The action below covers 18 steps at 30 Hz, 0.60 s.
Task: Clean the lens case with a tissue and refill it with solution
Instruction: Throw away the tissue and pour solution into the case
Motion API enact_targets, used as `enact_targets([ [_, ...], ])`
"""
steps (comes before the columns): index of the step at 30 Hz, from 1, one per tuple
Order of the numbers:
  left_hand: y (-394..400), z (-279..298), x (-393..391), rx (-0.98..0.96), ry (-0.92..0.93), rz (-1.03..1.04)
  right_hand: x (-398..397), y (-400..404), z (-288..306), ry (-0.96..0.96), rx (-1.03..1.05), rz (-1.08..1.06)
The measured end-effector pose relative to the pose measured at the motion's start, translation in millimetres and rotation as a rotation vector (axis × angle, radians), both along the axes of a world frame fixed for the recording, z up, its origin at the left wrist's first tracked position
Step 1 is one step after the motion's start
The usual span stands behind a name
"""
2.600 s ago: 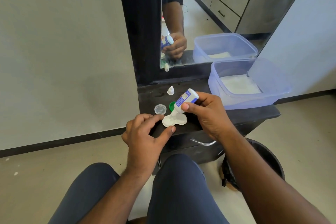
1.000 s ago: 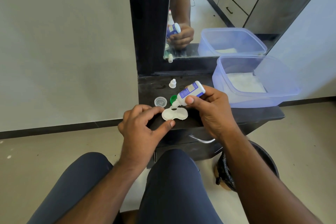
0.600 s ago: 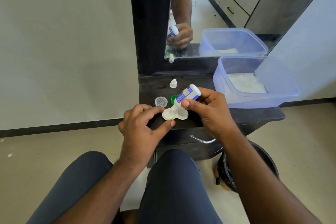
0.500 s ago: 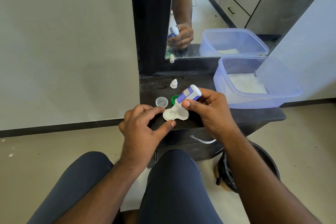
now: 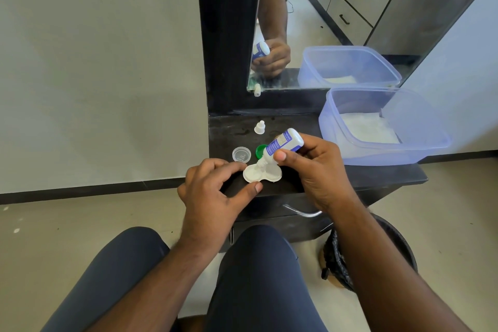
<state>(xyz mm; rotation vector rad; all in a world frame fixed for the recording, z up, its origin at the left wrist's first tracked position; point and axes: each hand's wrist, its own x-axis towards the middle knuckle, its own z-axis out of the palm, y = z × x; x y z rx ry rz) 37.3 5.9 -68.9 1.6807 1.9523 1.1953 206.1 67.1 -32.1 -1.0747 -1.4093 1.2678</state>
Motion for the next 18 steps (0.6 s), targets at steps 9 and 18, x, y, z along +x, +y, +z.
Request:
enact_targets([
  [9, -0.7, 1.4, 0.4, 0.002, -0.002, -0.001, 1.0, 1.3, -2.6, 0.019, -0.012, -0.018],
  [18, -0.9, 1.2, 1.0, 0.002, -0.013, -0.004, 0.8, 2.5, -3.6, 0.015, -0.006, -0.025],
])
